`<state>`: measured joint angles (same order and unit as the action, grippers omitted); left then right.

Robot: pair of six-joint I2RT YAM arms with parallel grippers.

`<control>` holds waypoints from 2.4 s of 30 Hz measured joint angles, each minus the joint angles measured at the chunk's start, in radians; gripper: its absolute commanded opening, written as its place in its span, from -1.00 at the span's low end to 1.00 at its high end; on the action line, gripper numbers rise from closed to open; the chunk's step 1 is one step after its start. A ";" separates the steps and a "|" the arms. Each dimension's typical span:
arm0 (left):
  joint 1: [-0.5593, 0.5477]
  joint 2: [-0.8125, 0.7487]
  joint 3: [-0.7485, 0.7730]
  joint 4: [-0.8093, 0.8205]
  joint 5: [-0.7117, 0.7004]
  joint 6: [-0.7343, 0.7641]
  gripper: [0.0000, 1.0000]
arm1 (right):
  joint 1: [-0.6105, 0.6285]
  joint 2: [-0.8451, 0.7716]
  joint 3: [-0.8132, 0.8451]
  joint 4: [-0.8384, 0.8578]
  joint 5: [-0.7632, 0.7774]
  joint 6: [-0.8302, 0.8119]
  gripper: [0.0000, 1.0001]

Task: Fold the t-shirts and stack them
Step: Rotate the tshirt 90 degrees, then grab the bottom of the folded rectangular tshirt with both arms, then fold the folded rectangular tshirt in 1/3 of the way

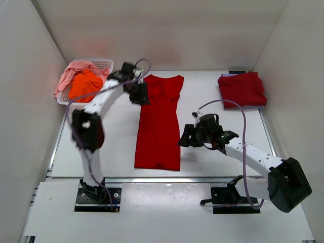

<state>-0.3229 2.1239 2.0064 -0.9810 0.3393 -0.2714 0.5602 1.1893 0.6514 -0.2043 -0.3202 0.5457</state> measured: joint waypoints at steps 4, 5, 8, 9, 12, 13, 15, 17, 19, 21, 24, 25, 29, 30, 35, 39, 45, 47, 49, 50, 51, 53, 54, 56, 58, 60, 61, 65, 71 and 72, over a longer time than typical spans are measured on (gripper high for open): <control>0.016 -0.513 -0.719 0.198 0.050 -0.035 -0.07 | 0.007 0.000 -0.037 -0.035 -0.016 0.006 0.05; 0.027 -0.627 -0.859 0.234 0.063 -0.045 -0.07 | 0.013 0.000 -0.050 -0.042 -0.018 0.011 0.05; 0.031 -0.837 -1.108 0.286 0.060 -0.063 0.14 | 0.032 -0.003 -0.100 -0.041 -0.024 0.036 0.09; 0.021 -0.885 -1.178 0.323 0.059 -0.070 0.20 | 0.037 -0.004 -0.122 -0.038 -0.026 0.048 0.09; 0.012 -0.994 -1.368 0.403 0.062 -0.106 0.30 | 0.060 -0.007 -0.190 -0.020 -0.034 0.090 0.11; 0.012 -1.023 -1.424 0.423 0.061 -0.122 0.32 | 0.064 -0.010 -0.209 -0.008 -0.046 0.113 0.10; 0.005 -1.062 -1.505 0.457 0.054 -0.152 0.33 | 0.087 -0.021 -0.226 0.028 -0.050 0.143 0.10; -0.014 -1.076 -1.548 0.489 0.053 -0.180 0.32 | 0.108 -0.020 -0.240 0.064 -0.055 0.172 0.11; -0.030 -1.077 -1.587 0.541 0.053 -0.209 0.32 | 0.128 -0.009 -0.249 0.100 -0.058 0.204 0.11; -0.038 -1.078 -1.621 0.581 0.054 -0.235 0.31 | 0.144 0.010 -0.249 0.132 -0.062 0.230 0.08; -0.046 -1.093 -1.662 0.662 0.064 -0.289 0.20 | 0.170 0.053 -0.248 0.194 -0.072 0.264 -0.08; -0.051 -1.094 -1.672 0.686 0.064 -0.302 -0.34 | 0.179 0.069 -0.246 0.209 -0.071 0.268 -0.65; -0.071 -1.079 -1.717 0.779 0.074 -0.344 -1.00 | 0.211 0.160 -0.242 0.257 -0.085 0.301 -1.00; -0.072 -1.074 -1.729 0.780 0.076 -0.346 -1.00 | 0.212 0.175 -0.241 0.267 -0.101 0.311 -1.00; -0.108 -1.125 -1.743 0.742 0.087 -0.350 -1.00 | 0.246 0.165 -0.240 0.243 -0.106 0.315 -1.00; -0.128 -1.260 -1.770 0.639 0.089 -0.351 -1.00 | 0.274 0.104 -0.255 0.160 -0.108 0.309 -1.00; -0.130 -1.404 -1.783 0.503 0.110 -0.373 -1.00 | 0.277 0.047 -0.246 0.025 -0.135 0.277 -1.00; -0.125 -1.405 -1.782 0.483 0.120 -0.377 -1.00 | 0.261 0.047 -0.222 -0.018 -0.153 0.255 -1.00; -0.103 -1.379 -1.770 0.468 0.134 -0.376 -1.00 | 0.228 0.051 -0.177 -0.063 -0.180 0.227 -1.00; -0.087 -1.349 -1.752 0.458 0.143 -0.374 -1.00 | 0.211 0.059 -0.151 -0.083 -0.190 0.209 -1.00; -0.071 -1.308 -1.726 0.453 0.151 -0.370 -1.00 | 0.192 0.070 -0.119 -0.104 -0.199 0.193 -1.00; -0.040 -1.210 -1.646 0.450 0.164 -0.356 -1.00 | 0.142 0.106 -0.039 -0.142 -0.226 0.150 -0.99; -0.024 -1.161 -1.597 0.452 0.168 -0.348 -1.00 | 0.110 0.130 0.007 -0.159 -0.239 0.125 -1.00; 0.016 -1.058 -1.488 0.469 0.179 -0.328 -1.00 | 0.045 0.183 0.097 -0.186 -0.266 0.071 -1.00; 0.056 -0.953 -1.378 0.506 0.188 -0.311 -1.00 | -0.023 0.250 0.189 -0.211 -0.284 0.021 -0.99; 0.090 -0.840 -1.275 0.548 0.196 -0.301 -1.00 | -0.087 0.344 0.302 -0.253 -0.302 -0.033 -0.99; 0.105 -0.780 -1.226 0.571 0.196 -0.297 -1.00 | -0.116 0.397 0.362 -0.266 -0.308 -0.057 -0.98; 0.142 -0.531 -1.047 0.663 0.193 -0.290 -0.19 | -0.213 0.622 0.610 -0.299 -0.314 -0.137 -0.93; 0.183 -0.278 -0.914 0.793 0.221 -0.330 0.13 | -0.304 0.800 0.782 -0.305 -0.265 -0.182 -0.19; 0.190 -0.274 -0.924 0.808 0.226 -0.341 0.11 | -0.311 0.799 0.778 -0.305 -0.258 -0.181 -0.17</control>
<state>-0.1329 1.8503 1.0824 -0.1726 0.5652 -0.6121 0.2493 1.9881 1.4292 -0.5091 -0.5785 0.3645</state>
